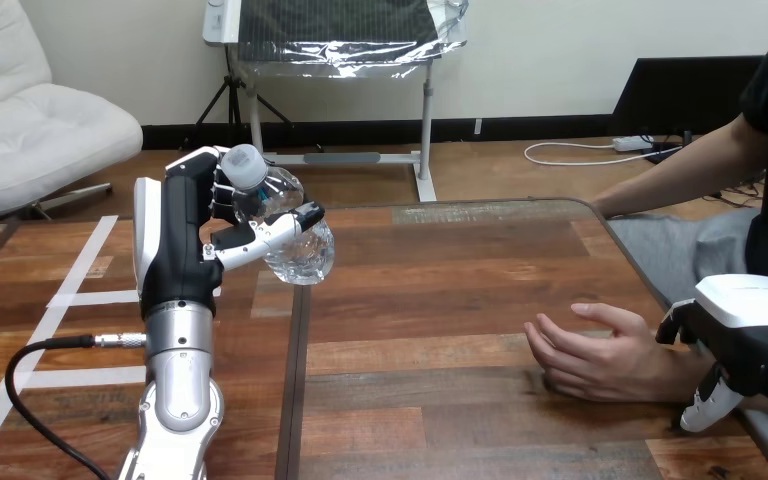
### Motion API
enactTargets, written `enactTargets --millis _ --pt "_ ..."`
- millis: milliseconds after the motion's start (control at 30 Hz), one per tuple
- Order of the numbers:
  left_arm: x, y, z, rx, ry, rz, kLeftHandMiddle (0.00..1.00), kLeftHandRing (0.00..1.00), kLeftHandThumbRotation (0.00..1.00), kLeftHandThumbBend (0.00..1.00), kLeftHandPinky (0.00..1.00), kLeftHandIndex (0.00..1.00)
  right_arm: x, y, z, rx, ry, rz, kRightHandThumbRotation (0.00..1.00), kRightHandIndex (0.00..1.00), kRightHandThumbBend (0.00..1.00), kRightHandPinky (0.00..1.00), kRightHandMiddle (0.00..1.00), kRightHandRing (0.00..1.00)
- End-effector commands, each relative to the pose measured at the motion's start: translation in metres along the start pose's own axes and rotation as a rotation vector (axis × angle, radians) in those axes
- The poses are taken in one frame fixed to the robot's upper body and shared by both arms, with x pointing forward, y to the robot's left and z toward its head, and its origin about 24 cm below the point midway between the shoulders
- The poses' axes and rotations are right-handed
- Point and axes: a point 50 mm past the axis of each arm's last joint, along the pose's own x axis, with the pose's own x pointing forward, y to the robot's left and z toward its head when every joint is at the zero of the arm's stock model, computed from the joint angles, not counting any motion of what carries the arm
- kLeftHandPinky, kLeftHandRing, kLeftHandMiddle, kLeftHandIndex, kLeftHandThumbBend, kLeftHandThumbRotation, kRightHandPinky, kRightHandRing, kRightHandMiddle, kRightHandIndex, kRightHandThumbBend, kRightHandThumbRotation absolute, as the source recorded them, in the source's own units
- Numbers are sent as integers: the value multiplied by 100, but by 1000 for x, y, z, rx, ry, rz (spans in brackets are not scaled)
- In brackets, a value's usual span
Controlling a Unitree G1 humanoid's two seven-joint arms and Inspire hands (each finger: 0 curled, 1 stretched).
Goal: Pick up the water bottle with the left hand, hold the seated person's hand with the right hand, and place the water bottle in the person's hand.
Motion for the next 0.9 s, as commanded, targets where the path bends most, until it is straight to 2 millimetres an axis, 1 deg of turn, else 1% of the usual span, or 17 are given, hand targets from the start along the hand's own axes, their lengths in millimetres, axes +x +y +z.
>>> enactTargets --millis 0,233,400,600,867 --pt "16 8 33 -41 -156 42 46 44 0 73 42 47 3 -26 0 -31 14 -96 4 78 71 69 81 78" --pt "16 8 34 -44 -157 42 46 44 0 73 42 46 4 -28 -1 -32 16 -109 8 79 69 68 81 78" --pt "16 8 34 -49 -162 40 46 43 0 73 41 46 3 -32 -2 -21 26 -117 8 80 68 69 82 79" --pt "16 8 35 -52 -166 40 46 43 0 72 40 46 2 -35 -4 -12 39 -110 4 81 66 70 83 80" --pt "16 8 35 -52 -163 38 46 43 0 73 41 46 1 -38 -7 4 48 -102 0 81 67 71 84 81"
